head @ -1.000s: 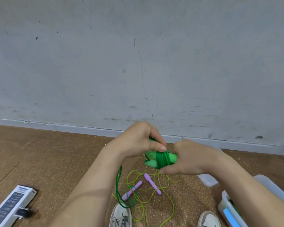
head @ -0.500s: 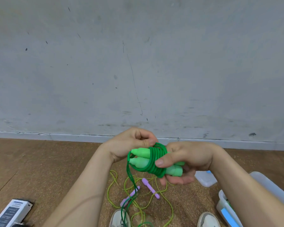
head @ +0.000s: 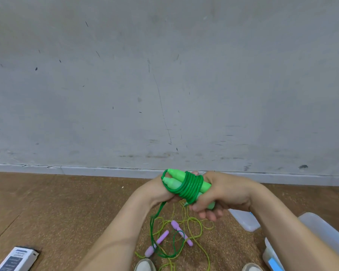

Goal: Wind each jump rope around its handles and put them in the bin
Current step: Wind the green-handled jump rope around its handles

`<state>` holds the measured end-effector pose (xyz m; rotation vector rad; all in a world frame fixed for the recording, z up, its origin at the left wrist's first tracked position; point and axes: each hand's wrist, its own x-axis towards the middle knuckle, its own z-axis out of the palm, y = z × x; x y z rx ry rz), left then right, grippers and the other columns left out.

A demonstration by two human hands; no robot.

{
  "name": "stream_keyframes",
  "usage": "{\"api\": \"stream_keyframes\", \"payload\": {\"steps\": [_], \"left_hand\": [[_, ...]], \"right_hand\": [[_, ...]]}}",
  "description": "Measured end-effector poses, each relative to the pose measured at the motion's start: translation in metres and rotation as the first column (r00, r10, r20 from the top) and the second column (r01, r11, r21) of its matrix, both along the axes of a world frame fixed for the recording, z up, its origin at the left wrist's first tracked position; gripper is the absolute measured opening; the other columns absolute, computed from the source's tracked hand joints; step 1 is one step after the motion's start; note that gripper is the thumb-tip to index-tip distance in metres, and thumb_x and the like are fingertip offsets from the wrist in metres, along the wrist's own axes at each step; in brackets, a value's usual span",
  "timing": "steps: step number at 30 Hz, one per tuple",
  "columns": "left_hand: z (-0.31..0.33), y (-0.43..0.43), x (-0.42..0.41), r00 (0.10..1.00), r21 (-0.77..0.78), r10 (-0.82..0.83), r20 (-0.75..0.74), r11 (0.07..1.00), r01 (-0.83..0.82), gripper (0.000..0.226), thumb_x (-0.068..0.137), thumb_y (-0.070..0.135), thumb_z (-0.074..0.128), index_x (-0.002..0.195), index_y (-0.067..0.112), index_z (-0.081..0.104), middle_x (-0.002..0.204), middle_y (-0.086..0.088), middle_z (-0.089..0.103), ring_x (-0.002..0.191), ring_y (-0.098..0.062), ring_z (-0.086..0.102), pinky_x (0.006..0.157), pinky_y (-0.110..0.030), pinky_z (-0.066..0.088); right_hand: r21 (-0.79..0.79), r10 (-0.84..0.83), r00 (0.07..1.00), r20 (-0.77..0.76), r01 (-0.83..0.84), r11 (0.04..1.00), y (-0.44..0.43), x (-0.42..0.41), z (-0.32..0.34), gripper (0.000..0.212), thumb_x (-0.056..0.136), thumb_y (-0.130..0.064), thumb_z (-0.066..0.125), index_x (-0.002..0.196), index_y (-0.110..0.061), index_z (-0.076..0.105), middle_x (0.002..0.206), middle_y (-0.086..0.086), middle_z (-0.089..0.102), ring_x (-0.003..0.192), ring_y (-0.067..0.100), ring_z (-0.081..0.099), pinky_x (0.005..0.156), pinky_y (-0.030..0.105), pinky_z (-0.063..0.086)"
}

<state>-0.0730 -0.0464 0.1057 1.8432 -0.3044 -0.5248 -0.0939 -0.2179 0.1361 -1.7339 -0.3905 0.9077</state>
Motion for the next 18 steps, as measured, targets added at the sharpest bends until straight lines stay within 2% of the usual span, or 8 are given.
{"api": "stream_keyframes", "payload": {"steps": [2,4,6,9,11,13,16,18], "left_hand": [[-0.002,0.005,0.001,1.0,0.161,-0.019,0.003,0.987,0.019,0.041,0.098,0.001,0.04,0.063,0.019,0.054,0.042,0.013,0.04,0.033,0.003,0.031,0.04,-0.013,0.024],[-0.001,0.008,0.001,1.0,0.269,-0.03,0.005,0.963,0.027,0.036,0.094,-0.007,0.037,0.068,0.013,0.053,0.043,0.013,0.039,0.03,0.002,0.034,0.04,-0.012,0.025],[-0.002,0.011,0.004,1.0,0.196,-0.006,-0.019,0.98,0.009,0.039,0.096,-0.001,0.037,0.066,0.018,0.05,0.039,0.015,0.039,0.034,0.003,0.03,0.039,-0.014,0.023],[-0.002,0.011,0.01,0.997,0.038,0.075,-0.029,0.997,-0.073,0.034,0.099,0.012,0.036,0.071,0.021,0.053,0.042,0.009,0.037,0.038,-0.005,0.024,0.042,-0.018,0.016],[0.0,0.011,0.012,0.993,-0.028,0.113,-0.047,0.993,-0.114,0.027,0.099,0.017,0.042,0.076,0.014,0.055,0.042,0.003,0.035,0.037,-0.008,0.022,0.042,-0.02,0.013],[0.002,0.015,0.014,0.987,-0.059,0.15,-0.052,0.987,-0.153,0.031,0.098,0.032,0.05,0.075,0.012,0.055,0.044,0.0,0.037,0.035,-0.008,0.023,0.038,-0.018,0.016],[0.004,0.02,0.013,0.978,0.073,0.181,0.108,0.979,-0.189,0.039,0.094,0.044,0.053,0.067,0.016,0.054,0.045,0.003,0.043,0.038,-0.011,0.033,0.045,-0.02,0.026],[0.007,0.02,0.01,0.944,0.264,0.122,0.307,0.942,-0.208,0.038,0.091,0.047,0.056,0.062,0.021,0.055,0.046,0.008,0.045,0.044,-0.01,0.04,0.051,-0.025,0.03]], "right_hand": [[-0.154,0.0,1.0,0.006,0.001,0.988,0.001,0.0,0.001,0.009,0.079,-0.006,0.069,0.072,-0.006,0.063,0.064,0.007,0.066,0.047,0.012,0.061,0.043,0.016,0.047],[-0.264,0.005,0.998,0.059,0.011,0.964,0.004,-0.001,-0.001,0.013,0.082,-0.004,0.066,0.07,-0.007,0.063,0.063,0.007,0.065,0.047,0.012,0.061,0.047,0.019,0.049],[-0.253,-0.051,0.982,0.184,0.097,0.963,0.009,0.001,-0.004,0.018,0.079,-0.001,0.066,0.063,-0.01,0.061,0.054,0.003,0.06,0.043,0.012,0.053,0.045,0.021,0.044],[-0.173,-0.193,0.894,0.403,0.282,0.944,0.016,0.007,-0.007,0.019,0.073,-0.002,0.068,0.058,-0.01,0.06,0.047,-0.002,0.051,0.044,0.011,0.042,0.046,0.022,0.033],[-0.065,-0.348,0.831,0.434,0.414,0.908,0.016,0.012,-0.006,0.016,0.073,-0.005,0.073,0.062,-0.008,0.062,0.049,0.0,0.051,0.045,0.011,0.042,0.045,0.02,0.032],[0.024,-0.509,0.756,0.412,0.549,0.835,0.011,0.017,-0.005,0.019,0.073,-0.007,0.074,0.06,-0.011,0.06,0.048,0.0,0.053,0.043,0.01,0.044,0.045,0.019,0.035],[-0.026,-0.587,0.671,0.453,0.668,0.744,0.002,0.026,-0.011,0.02,0.069,-0.01,0.071,0.055,-0.013,0.057,0.046,0.001,0.056,0.045,0.014,0.048,0.052,0.025,0.037],[-0.136,-0.552,0.651,0.521,0.702,0.699,0.001,0.031,-0.018,0.02,0.066,-0.015,0.071,0.054,-0.013,0.054,0.048,0.0,0.057,0.05,0.02,0.051,0.055,0.028,0.038]]}}
